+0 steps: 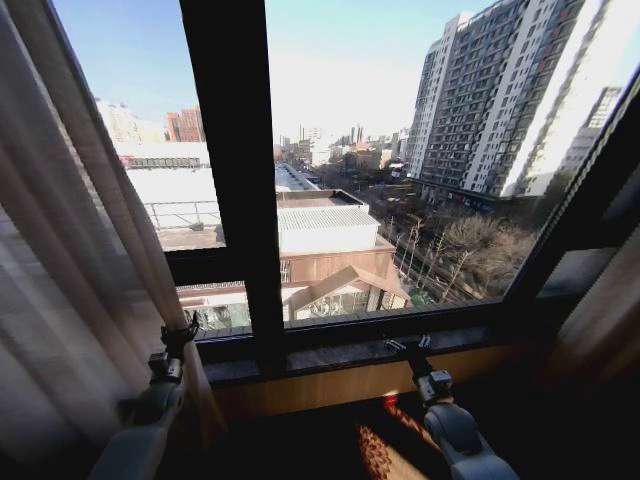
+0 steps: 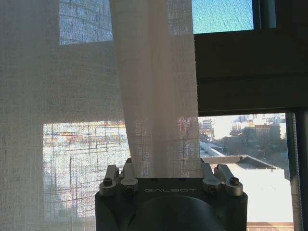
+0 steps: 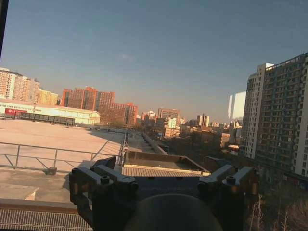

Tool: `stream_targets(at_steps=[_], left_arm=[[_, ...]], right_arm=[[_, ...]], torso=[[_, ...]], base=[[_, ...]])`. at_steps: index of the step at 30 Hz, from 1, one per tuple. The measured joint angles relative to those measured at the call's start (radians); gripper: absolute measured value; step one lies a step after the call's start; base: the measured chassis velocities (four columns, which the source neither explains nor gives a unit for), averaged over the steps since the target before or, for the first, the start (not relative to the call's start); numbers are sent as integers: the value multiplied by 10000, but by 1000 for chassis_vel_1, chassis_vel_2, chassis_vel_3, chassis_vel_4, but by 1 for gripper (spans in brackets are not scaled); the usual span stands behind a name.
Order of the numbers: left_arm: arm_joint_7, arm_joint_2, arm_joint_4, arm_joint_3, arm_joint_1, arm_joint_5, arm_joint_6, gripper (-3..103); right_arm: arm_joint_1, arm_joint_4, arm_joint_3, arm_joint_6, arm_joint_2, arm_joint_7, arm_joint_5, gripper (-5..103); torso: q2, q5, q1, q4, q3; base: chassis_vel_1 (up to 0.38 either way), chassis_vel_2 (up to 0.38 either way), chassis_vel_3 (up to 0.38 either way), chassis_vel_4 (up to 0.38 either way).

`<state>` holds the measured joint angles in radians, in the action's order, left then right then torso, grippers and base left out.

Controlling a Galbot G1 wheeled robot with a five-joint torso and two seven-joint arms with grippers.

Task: Open the curtains by pulling them apart, changing their state from closed to fully open.

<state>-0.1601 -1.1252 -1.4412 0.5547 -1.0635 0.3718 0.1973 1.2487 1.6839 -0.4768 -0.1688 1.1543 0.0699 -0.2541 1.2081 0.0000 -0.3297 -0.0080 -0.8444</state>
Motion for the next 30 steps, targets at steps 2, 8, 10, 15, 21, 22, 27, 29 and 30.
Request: stream_targets(at_steps=[2,8,10,15,21,22,27,29,30], left_arm=[[-32,13,-14,48,-49,7,0,50],[-129,11,-62,128,-227,14,0,23],[-163,12,-63,163,-257,13,0,18],[-251,53,-60,285,-324,18,2,3],[-311,41,-5,349,-339,19,24,0],[-331,31,-15,355,-344,17,25,0],[-352,27,-37,395,-348,7,31,0],[-354,27,-36,410,-354,4,40,0],[-356,28,-24,428,-365,-6,61,0]], right_arm=[[0,0,0,0,0,0,0,100],[0,0,0,0,0,0,0,100],[0,0,0,-1,0,0,0,100],[0,0,1,0,0,0,0,100],[0,0,0,0,0,0,0,100],[0,0,0,0,-1,1,0,100],[0,0,0,0,-1,0,0,100],[0,0,0,0,-1,0,0,100],[0,0,0,0,-1,0,0,100]], torso=[[0,0,1,0,0],[0,0,1,0,0],[0,0,1,0,0],[0,0,0,0,0],[0,0,0,0,0],[0,0,0,-1,0],[0,2,1,-2,0],[0,2,1,-2,0],[1,2,1,-1,1]], base=[[0,0,0,0],[0,0,0,0],[0,0,0,0],[0,0,0,0],[29,4,-26,-3],[100,41,-66,-32],[145,80,-163,-60],[255,123,-269,-149],[273,155,-269,-149]])
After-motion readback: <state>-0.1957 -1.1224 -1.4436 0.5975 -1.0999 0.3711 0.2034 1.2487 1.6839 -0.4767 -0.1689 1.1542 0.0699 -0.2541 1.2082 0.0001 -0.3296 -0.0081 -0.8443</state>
